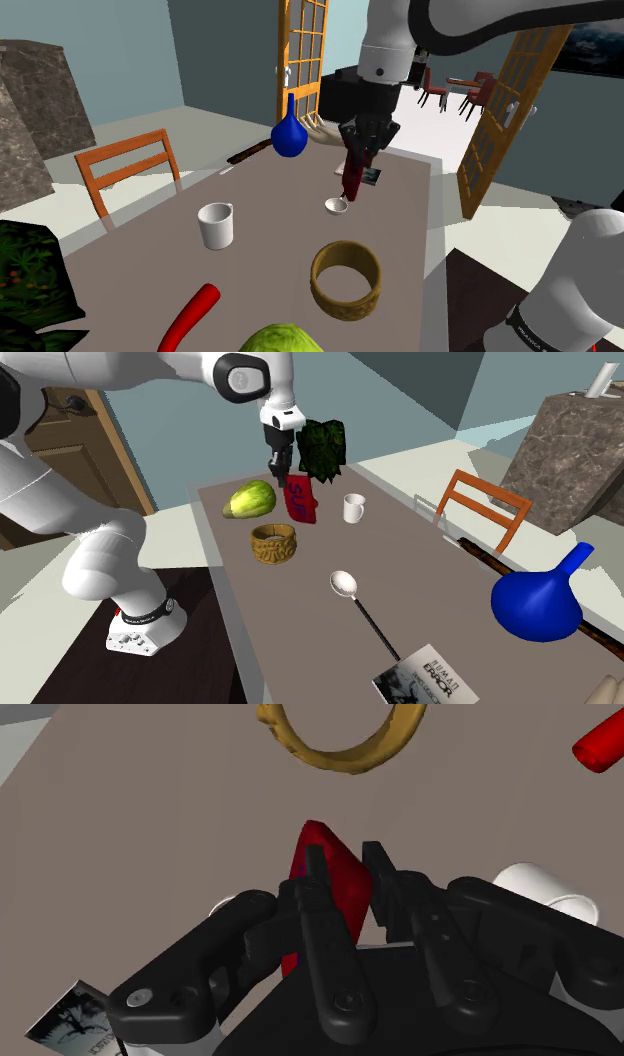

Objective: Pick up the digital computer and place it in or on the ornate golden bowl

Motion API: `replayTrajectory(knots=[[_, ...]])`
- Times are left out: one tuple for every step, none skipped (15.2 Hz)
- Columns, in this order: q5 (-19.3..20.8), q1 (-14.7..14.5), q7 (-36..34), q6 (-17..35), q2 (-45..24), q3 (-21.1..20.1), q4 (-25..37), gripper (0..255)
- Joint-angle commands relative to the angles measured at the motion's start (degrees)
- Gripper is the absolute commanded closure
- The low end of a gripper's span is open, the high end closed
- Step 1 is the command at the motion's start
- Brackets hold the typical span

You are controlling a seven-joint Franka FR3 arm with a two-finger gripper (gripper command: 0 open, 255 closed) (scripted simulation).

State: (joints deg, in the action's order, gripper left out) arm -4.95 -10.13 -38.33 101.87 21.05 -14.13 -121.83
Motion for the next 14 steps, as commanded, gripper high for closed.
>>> replayTrajectory(knots=[[-1.03,-1.10,-2.04,-1.07,2.43,-1.32,-1.23,255],[-1.59,-1.65,-2.96,-1.52,3.73,-1.93,-2.01,255],[-2.17,-2.21,-3.89,-1.98,5.00,-2.55,-2.72,255],[-2.76,-2.77,-4.85,-2.47,6.23,-3.19,-3.36,255],[-3.36,-3.35,-5.83,-2.97,7.41,-3.85,-3.94,255],[-3.97,-3.93,-6.84,-3.49,8.55,-4.51,-4.45,255],[-4.70,-4.61,-8.02,-4.10,9.80,-5.31,-4.95,255],[-4.78,-4.65,-7.99,-3.35,9.86,-5.39,-5.76,255],[-4.86,-4.69,-7.96,-2.60,9.92,-5.48,-6.57,255],[-4.94,-4.74,-7.93,-1.84,9.96,-5.58,-7.36,255],[-5.02,-4.78,-7.91,-1.08,9.99,-5.67,-8.15,255],[-5.10,-4.82,-7.89,-0.32,10.00,-5.77,-8.92,255],[-5.17,-4.86,-7.87,0.44,10.00,-5.87,-9.68,255],[-5.25,-4.90,-7.85,1.21,9.99,-5.97,-10.44,255]])
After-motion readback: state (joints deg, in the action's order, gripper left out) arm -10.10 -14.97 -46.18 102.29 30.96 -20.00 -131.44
